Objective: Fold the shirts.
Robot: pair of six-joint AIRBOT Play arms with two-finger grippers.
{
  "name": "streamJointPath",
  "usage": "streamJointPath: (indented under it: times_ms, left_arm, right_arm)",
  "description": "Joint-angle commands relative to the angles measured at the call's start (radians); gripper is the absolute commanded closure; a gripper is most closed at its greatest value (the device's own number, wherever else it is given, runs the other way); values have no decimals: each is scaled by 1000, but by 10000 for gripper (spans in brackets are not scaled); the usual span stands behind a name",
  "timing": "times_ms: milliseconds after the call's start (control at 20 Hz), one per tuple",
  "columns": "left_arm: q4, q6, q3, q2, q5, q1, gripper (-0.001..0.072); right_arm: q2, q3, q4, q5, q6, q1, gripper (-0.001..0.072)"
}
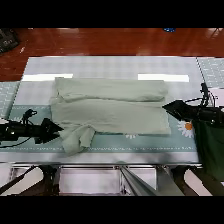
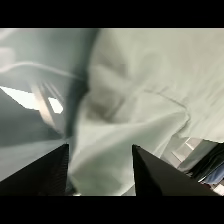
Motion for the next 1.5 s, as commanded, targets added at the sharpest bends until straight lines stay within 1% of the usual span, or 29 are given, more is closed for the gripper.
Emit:
streamJointPath:
  times_ms: [0, 50, 100, 150, 200, 250, 300, 350, 450, 500, 650, 750, 950, 1200, 1300, 1350, 1400, 1450]
  left_arm:
    - [-18, -79, -23, -1, 177, -144, 202]
    - [-29, -86, -21, -1, 201, -183, 224]
    - [-29, -85, -16, -2, 206, -211, 394]
    - [-29, -71, -8, -1, 200, -217, 691]
    - [-28, -62, 4, 1, 187, -215, 690]
    - [-29, -25, 20, 1, 162, -206, 690]
    - [-29, 8, 37, 1, 137, -198, 689]
    - [-29, 17, 49, 1, 126, -190, 689]
    - [-31, 19, 55, 1, 143, -191, 690]
    - [-31, 20, 55, 1, 147, -191, 689]
    - [-30, 20, 55, 1, 142, -191, 690]
    - [-30, 20, 55, 1, 142, -191, 689]
    - [-30, 20, 55, 1, 142, -191, 690]
    - [-30, 20, 55, 1, 146, -191, 689]
    - [-30, 20, 55, 1, 146, -191, 690]
    - [-30, 20, 55, 1, 146, -191, 690]
    - [-30, 20, 55, 1, 146, -191, 690]
    - [-30, 20, 57, 1, 145, -191, 690]
  right_arm:
    - [6, 29, 73, 0, -8, -2, 303]
    - [6, 48, 65, 7, -7, -5, 303]
    - [6, 68, 54, 29, -5, -29, 303]
    - [7, 83, 19, 52, 6, -70, 303]
    - [7, 89, -51, 75, 34, -128, 303]
    - [6, 88, -146, 119, 58, -182, 303]
    - [6, 78, -264, 203, 72, -225, 303]
    - [7, 50, -364, 284, 95, -246, 303]
    - [7, -27, -481, 354, 119, -251, 303]
    - [7, -59, -500, 353, 149, -249, 303]
    - [4, -122, -506, 319, 166, -249, 303]
    - [3, -131, -480, 280, 180, -249, 303]
    - [-30, -131, -369, 195, 160, -248, 303]
    - [-161, -131, -230, 149, 106, -247, 303]
    - [-208, -131, -162, 114, 98, -208, 303]
    - [-227, -129, -137, 85, 97, -159, 303]
    - [-240, -119, -124, 62, 97, -108, 321]
    - [-243, -97, -120, 47, 87, -66, 481]
